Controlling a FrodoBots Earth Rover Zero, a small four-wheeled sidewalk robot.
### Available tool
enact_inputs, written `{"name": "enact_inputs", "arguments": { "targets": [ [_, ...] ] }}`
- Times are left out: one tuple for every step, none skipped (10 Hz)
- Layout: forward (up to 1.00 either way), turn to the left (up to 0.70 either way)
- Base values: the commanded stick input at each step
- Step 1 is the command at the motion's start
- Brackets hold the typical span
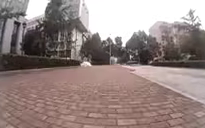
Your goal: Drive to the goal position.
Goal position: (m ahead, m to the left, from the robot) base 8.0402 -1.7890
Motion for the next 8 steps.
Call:
{"name": "enact_inputs", "arguments": {
  "targets": [
    [0.70,0.00],
    [0.70,0.00],
    [0.70,0.00],
    [0.70,0.00],
    [0.70,0.00],
    [0.70,0.00],
    [0.70,0.00],
    [0.70,0.00]
  ]
}}
